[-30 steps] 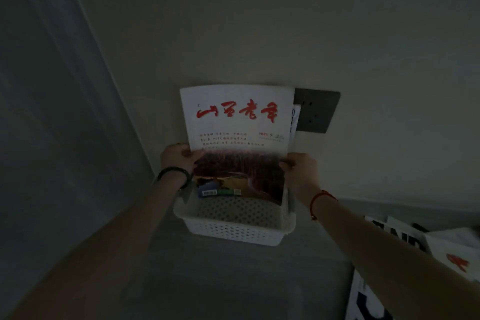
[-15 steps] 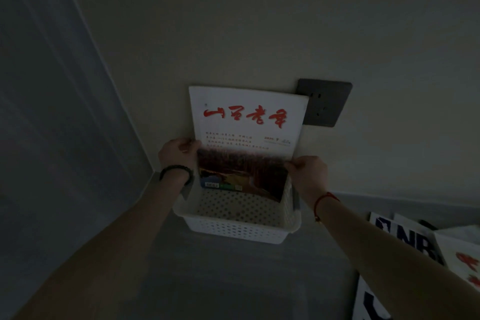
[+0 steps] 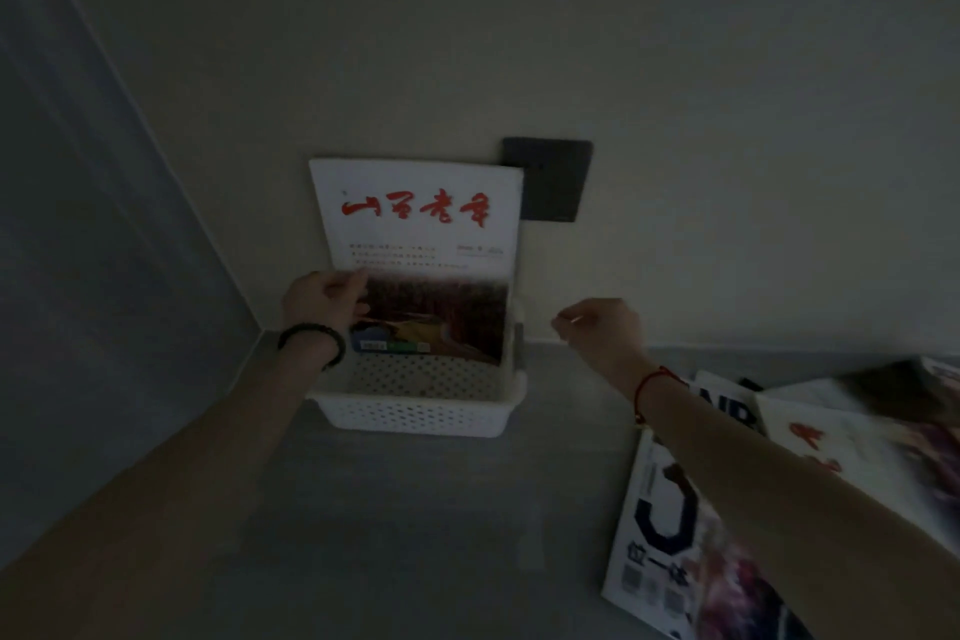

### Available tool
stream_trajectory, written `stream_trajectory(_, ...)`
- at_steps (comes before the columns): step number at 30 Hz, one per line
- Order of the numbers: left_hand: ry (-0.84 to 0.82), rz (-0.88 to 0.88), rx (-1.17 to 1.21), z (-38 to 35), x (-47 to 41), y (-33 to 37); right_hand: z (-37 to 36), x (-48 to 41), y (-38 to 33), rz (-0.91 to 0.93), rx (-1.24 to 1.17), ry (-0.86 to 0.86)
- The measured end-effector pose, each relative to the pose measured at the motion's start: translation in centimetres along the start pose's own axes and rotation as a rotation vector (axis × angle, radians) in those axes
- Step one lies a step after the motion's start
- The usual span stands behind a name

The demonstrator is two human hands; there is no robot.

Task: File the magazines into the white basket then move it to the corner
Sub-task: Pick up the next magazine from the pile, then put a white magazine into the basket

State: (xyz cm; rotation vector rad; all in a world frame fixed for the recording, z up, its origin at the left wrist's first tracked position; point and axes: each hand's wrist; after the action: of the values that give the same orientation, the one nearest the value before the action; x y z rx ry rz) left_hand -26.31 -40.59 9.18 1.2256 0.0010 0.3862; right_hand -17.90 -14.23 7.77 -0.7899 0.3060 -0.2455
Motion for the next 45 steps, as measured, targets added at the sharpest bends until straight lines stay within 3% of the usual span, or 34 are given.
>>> stream_trajectory(5,-0.188,-0.069,-0.028,-3.4,5.7,0.7,5.0,4.7,4.2,-0.012,-0.122,-0.116)
stream_trajectory(12,-0.357,-0.050,-0.067,-12.7,15.1,0.2,13.6,9.7,12.1,-0.143,-0.049,-0.049)
stream_trajectory(18,-0.572,0.067,-0.131,-20.9,23.7,-1.6,21.6,14.0,19.8,-0.237,-0.176,-0.011)
stream_trajectory(22,-0.644,0.077,-0.375,-25.3,28.9,-3.4,25.6,16.5,24.5,-0.168,0.049,-0.193)
stream_trajectory(25,-0.781,0.163,-0.303,-28.0,32.0,-5.3,27.0,18.6,27.4,-0.129,0.140,-0.390)
stream_trajectory(28,-0.639,0.106,-0.308,-29.9,34.7,-6.9,26.9,20.0,29.9,-0.020,0.239,-0.534)
stream_trajectory(36,-0.310,0.231,-0.033,-32.0,37.2,-7.8,26.9,20.4,31.7,0.321,0.608,-0.706)
stream_trajectory(40,-0.243,0.330,0.188,-32.0,38.1,-7.4,27.9,19.7,30.8,0.364,0.540,-0.579)
stream_trajectory(45,-0.456,0.475,0.507,-33.3,39.3,-6.0,27.3,18.7,28.8,0.331,0.420,-0.328)
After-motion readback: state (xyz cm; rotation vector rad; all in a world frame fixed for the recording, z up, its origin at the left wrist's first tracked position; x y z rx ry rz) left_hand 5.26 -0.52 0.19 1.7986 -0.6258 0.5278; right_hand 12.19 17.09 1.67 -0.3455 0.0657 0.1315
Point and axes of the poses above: each hand's wrist, its own x-axis away from the middle knuckle, its own z-axis out of the back of the hand, y = z × x, and after that the axes turned 11 degrees about z, right-handed
